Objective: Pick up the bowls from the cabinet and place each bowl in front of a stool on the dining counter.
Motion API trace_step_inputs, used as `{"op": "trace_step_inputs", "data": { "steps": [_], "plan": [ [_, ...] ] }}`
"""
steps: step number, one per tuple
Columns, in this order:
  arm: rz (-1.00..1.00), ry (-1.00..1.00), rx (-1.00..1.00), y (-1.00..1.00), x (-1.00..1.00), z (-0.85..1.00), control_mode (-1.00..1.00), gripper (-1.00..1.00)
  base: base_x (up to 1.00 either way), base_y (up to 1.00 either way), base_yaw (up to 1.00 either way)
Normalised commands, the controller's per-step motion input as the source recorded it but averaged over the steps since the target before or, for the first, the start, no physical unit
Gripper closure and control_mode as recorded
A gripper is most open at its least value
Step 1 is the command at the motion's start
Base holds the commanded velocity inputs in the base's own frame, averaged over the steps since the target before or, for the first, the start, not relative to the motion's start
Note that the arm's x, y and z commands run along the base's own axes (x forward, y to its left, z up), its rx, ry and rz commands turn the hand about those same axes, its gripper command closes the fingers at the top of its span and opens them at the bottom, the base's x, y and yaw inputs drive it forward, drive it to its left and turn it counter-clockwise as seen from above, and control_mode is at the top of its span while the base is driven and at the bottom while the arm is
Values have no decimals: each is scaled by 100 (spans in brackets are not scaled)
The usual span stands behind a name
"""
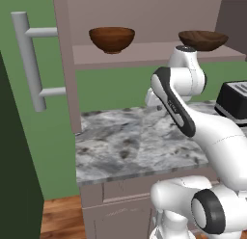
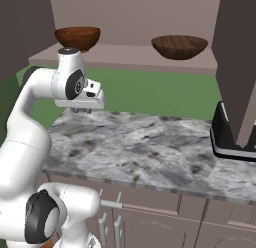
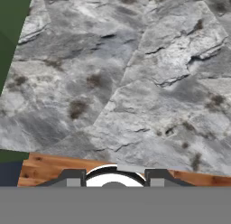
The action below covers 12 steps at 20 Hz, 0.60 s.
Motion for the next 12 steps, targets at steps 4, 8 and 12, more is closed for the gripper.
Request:
{"op": "trace_step_inputs", "data": {
  "steps": [4,8,12],
  "plan": [
    [0,0,0,0,0,0,-100,-100,0,0,0],
    [0,2,0,0,0,-4,-100,-100,0,0,0],
    [-5,-2,-2,0,0,-2,-100,-100,0,0,0]
  ]
}}
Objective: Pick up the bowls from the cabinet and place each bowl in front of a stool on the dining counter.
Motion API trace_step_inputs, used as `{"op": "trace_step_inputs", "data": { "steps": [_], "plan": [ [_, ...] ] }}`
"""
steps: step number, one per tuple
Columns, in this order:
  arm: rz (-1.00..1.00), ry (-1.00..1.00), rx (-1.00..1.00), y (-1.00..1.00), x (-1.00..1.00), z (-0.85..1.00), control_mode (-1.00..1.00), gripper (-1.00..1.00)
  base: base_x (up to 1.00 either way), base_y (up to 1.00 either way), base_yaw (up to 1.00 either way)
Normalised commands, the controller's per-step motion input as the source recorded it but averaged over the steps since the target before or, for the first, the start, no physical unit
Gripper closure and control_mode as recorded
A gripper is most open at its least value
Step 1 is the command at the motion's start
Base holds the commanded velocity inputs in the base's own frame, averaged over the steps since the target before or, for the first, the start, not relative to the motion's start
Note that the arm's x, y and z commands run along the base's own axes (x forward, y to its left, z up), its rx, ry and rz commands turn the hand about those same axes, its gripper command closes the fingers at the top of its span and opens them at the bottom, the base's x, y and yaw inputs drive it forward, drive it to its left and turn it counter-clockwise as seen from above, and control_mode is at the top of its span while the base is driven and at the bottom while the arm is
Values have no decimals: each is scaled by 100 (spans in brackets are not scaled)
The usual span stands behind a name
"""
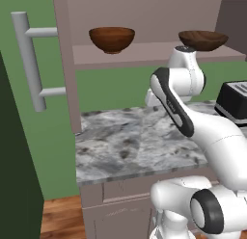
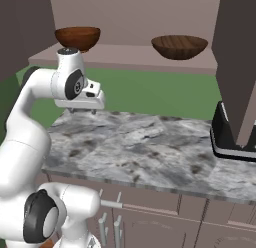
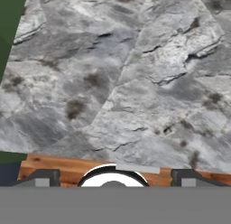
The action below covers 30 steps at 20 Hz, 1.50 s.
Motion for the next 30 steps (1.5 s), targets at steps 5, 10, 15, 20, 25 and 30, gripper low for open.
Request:
{"op": "trace_step_inputs", "data": {
  "steps": [5,10,15,20,25,30],
  "plan": [
    [-16,-25,7,5,-5,34,-100,-100,0,0,0],
    [-42,-16,13,25,0,55,-100,-100,0,0,0],
    [-37,-7,17,2,-2,53,-100,-100,0,0,0],
    [-23,-4,26,0,-6,59,-100,-100,0,0,0],
    [-7,-6,41,-17,0,28,-100,-100,0,0,0],
    [0,-23,41,-8,0,30,-100,-100,0,0,0]
  ]
}}
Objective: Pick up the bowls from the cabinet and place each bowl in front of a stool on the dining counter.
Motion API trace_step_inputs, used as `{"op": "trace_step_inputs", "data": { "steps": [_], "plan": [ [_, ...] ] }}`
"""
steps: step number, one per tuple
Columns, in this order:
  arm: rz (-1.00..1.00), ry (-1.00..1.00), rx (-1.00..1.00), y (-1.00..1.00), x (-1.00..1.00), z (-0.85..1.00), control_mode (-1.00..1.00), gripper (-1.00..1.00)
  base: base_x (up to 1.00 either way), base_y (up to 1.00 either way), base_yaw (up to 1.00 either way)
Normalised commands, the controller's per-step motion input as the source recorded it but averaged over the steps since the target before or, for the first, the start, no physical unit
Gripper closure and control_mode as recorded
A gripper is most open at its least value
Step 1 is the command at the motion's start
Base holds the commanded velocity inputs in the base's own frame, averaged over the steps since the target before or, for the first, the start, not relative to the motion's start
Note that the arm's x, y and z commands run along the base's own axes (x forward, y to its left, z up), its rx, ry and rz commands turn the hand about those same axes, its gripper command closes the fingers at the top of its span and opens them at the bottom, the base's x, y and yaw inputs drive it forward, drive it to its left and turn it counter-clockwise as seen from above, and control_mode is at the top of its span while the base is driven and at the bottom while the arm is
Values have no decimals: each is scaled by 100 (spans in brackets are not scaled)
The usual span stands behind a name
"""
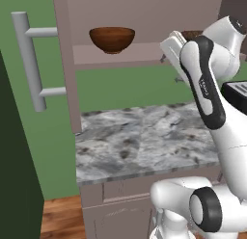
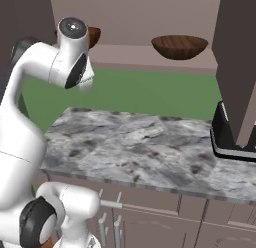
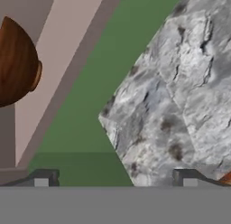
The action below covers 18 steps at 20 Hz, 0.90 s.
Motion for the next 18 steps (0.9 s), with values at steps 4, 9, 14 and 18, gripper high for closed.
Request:
{"op": "trace_step_inputs", "data": {
  "steps": [4,9,14,18],
  "plan": [
    [0,-28,20,-3,8,13,-100,-100,0,0,0],
    [0,-24,27,4,24,9,-100,-100,0,0,0],
    [0,-14,30,0,19,27,-100,-100,0,0,0],
    [0,-4,20,1,24,46,-100,-100,0,0,0]
  ]
}}
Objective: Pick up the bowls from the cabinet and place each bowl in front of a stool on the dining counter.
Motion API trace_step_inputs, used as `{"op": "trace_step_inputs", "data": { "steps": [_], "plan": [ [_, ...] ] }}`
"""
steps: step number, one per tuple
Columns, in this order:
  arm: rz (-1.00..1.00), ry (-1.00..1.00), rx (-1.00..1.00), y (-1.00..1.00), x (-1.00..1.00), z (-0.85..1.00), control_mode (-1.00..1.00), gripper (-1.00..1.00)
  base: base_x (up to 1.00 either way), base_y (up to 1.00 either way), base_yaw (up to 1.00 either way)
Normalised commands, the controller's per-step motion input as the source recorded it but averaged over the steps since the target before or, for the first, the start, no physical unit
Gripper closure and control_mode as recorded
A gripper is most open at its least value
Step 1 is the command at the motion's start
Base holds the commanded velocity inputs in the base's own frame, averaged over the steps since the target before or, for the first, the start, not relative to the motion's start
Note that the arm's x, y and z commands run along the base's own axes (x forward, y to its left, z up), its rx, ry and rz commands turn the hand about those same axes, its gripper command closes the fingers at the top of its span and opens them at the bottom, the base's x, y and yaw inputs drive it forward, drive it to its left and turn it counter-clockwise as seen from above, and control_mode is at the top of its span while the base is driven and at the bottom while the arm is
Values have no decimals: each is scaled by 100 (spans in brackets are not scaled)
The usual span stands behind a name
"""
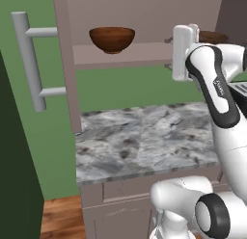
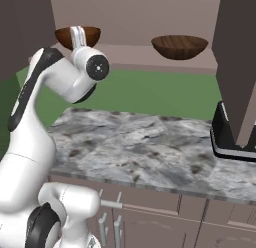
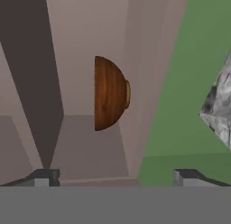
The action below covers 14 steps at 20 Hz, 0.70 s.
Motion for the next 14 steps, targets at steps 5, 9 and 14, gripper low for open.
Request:
{"op": "trace_step_inputs", "data": {
  "steps": [5,9,14],
  "plan": [
    [1,0,4,8,25,47,-100,-100,0,0,0],
    [0,0,0,15,11,1,-100,-100,0,0,0],
    [0,0,0,2,5,0,-100,-100,0,0,0]
  ]
}}
